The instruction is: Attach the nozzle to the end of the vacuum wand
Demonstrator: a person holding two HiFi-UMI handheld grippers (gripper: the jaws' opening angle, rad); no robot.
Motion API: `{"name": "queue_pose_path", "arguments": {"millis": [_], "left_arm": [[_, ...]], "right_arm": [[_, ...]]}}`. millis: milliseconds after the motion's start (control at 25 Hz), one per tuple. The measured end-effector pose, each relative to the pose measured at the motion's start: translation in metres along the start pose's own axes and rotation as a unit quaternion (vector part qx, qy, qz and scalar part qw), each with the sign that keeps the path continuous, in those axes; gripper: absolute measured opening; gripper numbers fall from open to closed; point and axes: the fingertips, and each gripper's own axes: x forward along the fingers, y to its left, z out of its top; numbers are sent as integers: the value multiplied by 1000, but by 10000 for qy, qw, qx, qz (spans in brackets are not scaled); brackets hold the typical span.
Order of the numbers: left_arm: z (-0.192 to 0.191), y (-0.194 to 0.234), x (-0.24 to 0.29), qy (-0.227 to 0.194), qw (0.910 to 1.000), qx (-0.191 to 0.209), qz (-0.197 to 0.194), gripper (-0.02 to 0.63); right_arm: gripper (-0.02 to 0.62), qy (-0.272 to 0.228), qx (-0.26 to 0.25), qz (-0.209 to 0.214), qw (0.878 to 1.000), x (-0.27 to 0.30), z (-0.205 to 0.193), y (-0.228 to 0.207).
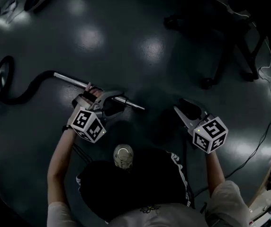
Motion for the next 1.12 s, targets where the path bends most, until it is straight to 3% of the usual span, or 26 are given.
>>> {"name": "queue_pose_path", "arguments": {"millis": [80,160,360,440,560,680,800,960,1120], "left_arm": [[-30,-28,22,382,9986,179,-327,268],[-52,-37,36,513,9978,31,-408,276],[-82,-53,53,714,9970,-220,-198,275],[-93,-49,56,785,9966,-249,-56,263],[-106,-36,65,868,9961,53,115,222],[-108,-41,72,832,9960,287,-128,227],[-107,-43,72,651,9965,424,-306,224],[-107,-44,73,356,9967,473,-558,216],[-108,-44,74,460,9955,379,-737,207]], "right_arm": [[162,216,-89,170,9996,10,-34,2],[195,429,-360,213,9982,19,-56,2],[202,944,-984,417,9898,17,-99,13],[202,1066,-1245,361,9858,20,-106,13],[197,1316,-1743,338,9753,35,-113,10],[190,1558,-2138,312,9639,57,-123,12],[190,1652,-2196,173,9613,79,-122,13],[177,1777,-2786,-117,9438,93,-119,13],[173,1725,-2722,183,9465,96,-119,24]]}}
